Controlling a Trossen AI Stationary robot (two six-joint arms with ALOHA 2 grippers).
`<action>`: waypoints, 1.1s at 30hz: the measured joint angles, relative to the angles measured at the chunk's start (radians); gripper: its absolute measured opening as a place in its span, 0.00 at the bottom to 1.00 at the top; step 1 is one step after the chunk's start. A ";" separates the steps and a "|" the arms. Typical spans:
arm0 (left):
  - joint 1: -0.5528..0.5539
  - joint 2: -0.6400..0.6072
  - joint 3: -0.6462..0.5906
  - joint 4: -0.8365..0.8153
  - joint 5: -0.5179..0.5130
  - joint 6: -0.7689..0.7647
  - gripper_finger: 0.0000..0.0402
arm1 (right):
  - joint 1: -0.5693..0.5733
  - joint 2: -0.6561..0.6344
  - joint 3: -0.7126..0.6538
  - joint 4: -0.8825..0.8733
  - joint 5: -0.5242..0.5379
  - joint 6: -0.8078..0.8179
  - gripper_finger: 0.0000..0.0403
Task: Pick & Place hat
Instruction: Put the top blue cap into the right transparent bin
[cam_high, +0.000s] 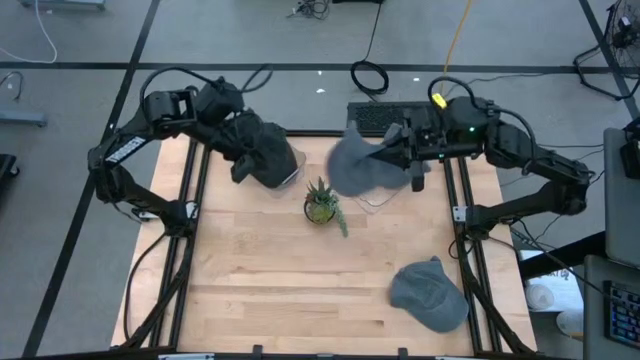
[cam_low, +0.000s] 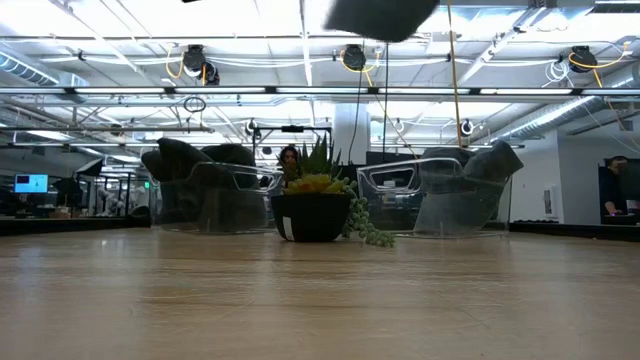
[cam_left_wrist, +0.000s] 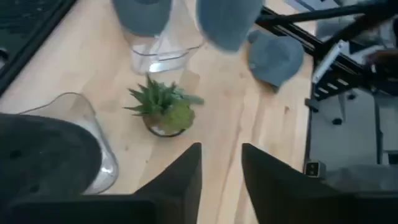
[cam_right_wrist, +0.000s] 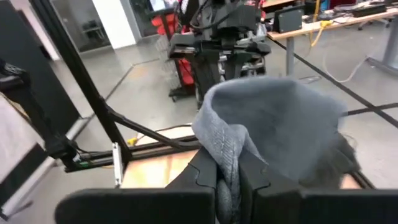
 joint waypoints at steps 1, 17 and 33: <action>0.011 0.000 0.000 -0.006 -0.003 0.000 0.32 | -0.007 -0.005 0.000 -0.010 0.000 -0.010 0.01; 0.150 0.000 0.000 -0.070 -0.065 0.212 0.60 | -0.123 -0.013 0.026 -0.217 0.193 0.101 0.01; 0.199 0.000 0.000 -0.023 -0.064 0.134 0.63 | -0.236 0.109 0.085 -0.530 0.242 -0.003 0.01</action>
